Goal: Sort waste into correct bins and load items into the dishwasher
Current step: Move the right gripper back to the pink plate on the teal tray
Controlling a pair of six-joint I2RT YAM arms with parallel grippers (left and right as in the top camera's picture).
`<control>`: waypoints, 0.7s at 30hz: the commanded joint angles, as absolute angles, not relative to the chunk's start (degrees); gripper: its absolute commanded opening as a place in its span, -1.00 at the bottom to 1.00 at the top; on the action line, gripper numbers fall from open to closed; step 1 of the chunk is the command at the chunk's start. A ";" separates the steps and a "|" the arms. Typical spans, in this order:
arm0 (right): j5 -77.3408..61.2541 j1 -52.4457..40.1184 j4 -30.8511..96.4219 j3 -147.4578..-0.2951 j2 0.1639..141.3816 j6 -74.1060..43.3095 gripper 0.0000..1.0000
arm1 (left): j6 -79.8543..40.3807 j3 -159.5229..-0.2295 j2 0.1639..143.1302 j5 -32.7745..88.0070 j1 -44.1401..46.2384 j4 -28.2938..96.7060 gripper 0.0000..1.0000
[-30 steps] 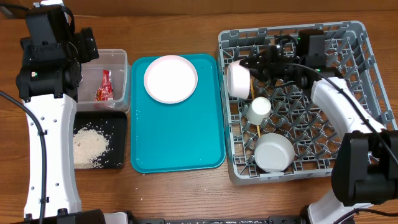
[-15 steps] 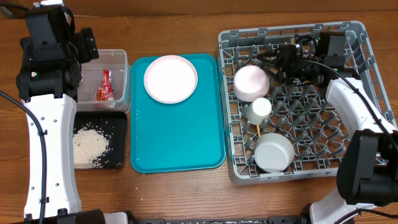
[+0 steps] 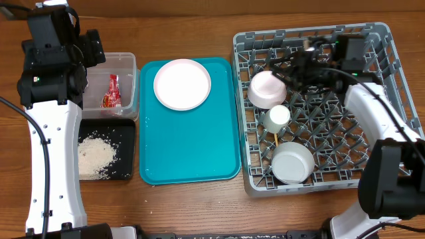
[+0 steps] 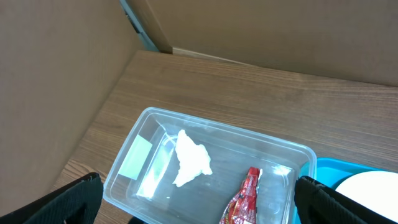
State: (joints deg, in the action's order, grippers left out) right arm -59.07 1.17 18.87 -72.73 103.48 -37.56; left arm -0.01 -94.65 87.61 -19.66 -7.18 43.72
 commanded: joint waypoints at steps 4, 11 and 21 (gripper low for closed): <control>-53.74 -11.57 17.56 -72.71 103.72 -32.71 -0.19 | -0.64 -95.42 87.66 -19.44 -7.11 43.51 1.00; -31.33 -28.14 14.83 -72.71 103.72 -28.49 -0.17 | -0.64 -95.42 87.66 -19.44 -7.11 43.51 1.00; 13.08 -48.53 12.80 -72.71 103.74 -16.10 -0.17 | -0.64 -95.42 87.66 -19.44 -7.11 43.51 1.00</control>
State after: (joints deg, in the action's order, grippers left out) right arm -8.40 -45.01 14.17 -72.73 103.50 -21.96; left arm -0.01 -94.65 87.61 -19.66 -7.18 43.72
